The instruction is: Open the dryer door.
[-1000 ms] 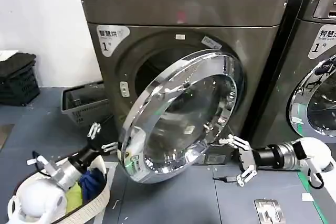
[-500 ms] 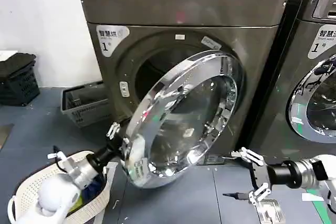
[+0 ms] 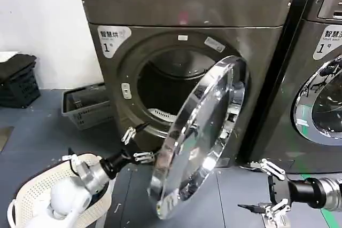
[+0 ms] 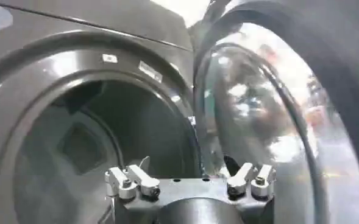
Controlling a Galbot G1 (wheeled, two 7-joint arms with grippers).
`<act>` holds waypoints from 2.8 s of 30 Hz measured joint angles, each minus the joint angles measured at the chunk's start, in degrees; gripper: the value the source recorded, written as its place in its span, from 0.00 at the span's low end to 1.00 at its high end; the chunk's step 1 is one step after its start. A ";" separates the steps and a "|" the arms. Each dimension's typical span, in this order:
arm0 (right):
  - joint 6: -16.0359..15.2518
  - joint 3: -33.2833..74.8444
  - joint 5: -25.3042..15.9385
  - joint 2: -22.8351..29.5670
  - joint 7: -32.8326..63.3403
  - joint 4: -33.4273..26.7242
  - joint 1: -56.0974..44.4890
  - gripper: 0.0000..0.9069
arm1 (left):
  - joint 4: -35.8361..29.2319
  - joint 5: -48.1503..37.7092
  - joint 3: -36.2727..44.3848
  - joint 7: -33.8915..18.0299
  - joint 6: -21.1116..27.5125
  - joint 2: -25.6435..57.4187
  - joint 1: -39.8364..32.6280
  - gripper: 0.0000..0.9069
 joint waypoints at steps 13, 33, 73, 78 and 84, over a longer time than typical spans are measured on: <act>3.66 11.99 -0.57 6.66 -0.80 -5.26 -8.61 1.00 | 0.24 -1.18 4.89 0.60 -0.97 0.58 -2.90 1.00; 17.44 42.75 -6.97 22.91 17.36 -14.72 -18.80 1.00 | 5.24 -1.83 21.20 1.22 -3.20 -4.19 -14.42 1.00; 1.66 64.50 -40.93 41.73 80.04 -14.18 -21.65 1.00 | 18.21 4.44 47.60 0.36 -2.48 -26.40 -31.51 1.00; 1.65 64.06 -41.20 42.57 80.18 -13.34 -21.64 1.00 | 21.71 5.62 48.52 -0.41 -1.54 -30.35 -32.53 1.00; 1.67 63.51 -41.34 43.57 80.30 -12.12 -21.69 1.00 | 25.41 8.13 49.06 -4.80 1.94 -35.43 -33.71 1.00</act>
